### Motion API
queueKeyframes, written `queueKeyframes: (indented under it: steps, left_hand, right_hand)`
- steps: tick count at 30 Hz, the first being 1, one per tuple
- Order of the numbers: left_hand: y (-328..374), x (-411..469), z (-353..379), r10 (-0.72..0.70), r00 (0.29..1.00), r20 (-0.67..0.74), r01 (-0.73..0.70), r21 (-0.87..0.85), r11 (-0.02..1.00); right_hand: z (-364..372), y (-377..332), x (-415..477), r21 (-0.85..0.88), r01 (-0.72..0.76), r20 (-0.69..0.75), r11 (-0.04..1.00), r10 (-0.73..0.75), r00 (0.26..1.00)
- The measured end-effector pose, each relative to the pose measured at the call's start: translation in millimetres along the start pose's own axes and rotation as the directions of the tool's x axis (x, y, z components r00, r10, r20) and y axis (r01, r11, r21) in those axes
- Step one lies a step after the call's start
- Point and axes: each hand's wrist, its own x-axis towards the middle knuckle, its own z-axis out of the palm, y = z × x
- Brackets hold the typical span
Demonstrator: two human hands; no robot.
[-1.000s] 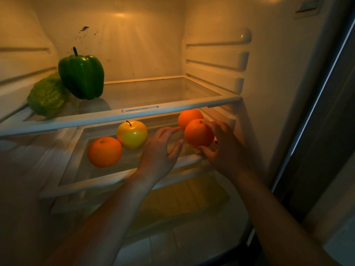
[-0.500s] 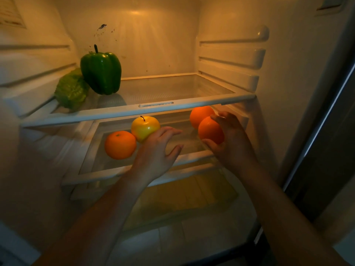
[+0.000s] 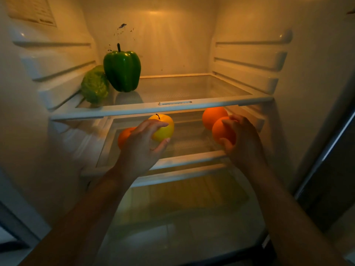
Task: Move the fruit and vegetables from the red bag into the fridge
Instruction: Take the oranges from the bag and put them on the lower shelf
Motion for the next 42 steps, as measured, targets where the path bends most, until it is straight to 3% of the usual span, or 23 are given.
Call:
queueKeyframes:
  steps: [5, 10, 15, 20, 30, 34, 38, 42]
  left_hand:
    - [-0.2, -5.1, 1.7, 0.001, 1.0, 0.02, 0.0, -0.033, 0.999]
    - [-10.0, -13.7, -11.6, 0.023, 0.997, -0.075, -0.022, 0.004, 1.0]
    - [-20.2, -23.3, -22.1, -0.059, 0.979, -0.193, 0.08, 0.102, 0.992]
    - [-31.0, -26.1, -17.7, -0.157, 0.969, -0.192, 0.179, 0.102, 0.978]
    - [-31.8, -19.5, -9.5, -0.289, 0.943, -0.168, 0.295, 0.017, 0.955]
    - [-32.5, -17.4, -10.3, -0.293, 0.943, -0.156, 0.301, 0.031, 0.953]
    - [-34.0, -17.6, -11.7, -0.32, 0.942, -0.101, 0.326, 0.049, 0.944]
    - [-37.6, -18.9, -12.7, -0.331, 0.943, -0.041, 0.333, 0.088, 0.939]
  right_hand:
    - [-0.6, -5.0, -3.0, 0.03, 0.001, -0.024, 1.0, 0.0, 1.0]
    - [10.5, -36.7, -4.8, 0.079, 0.092, -0.021, 0.993, -0.091, 0.996]
    - [25.5, -48.4, 3.9, 0.065, 0.036, 0.006, 0.997, -0.037, 0.999]
    - [21.2, -21.0, -4.3, 0.004, 0.05, -0.104, 0.999, -0.049, 0.993]
    - [5.3, -28.5, -4.5, 0.081, 0.068, -0.149, 0.994, -0.055, 0.987]
    - [25.1, -64.9, 10.8, 0.226, 0.13, -0.02, 0.965, -0.129, 0.991]
    - [56.5, -98.1, 27.4, 0.3, 0.074, 0.173, 0.951, -0.13, 0.976]
    - [80.5, -109.5, 38.7, 0.223, 0.073, 0.286, 0.972, -0.137, 0.948]
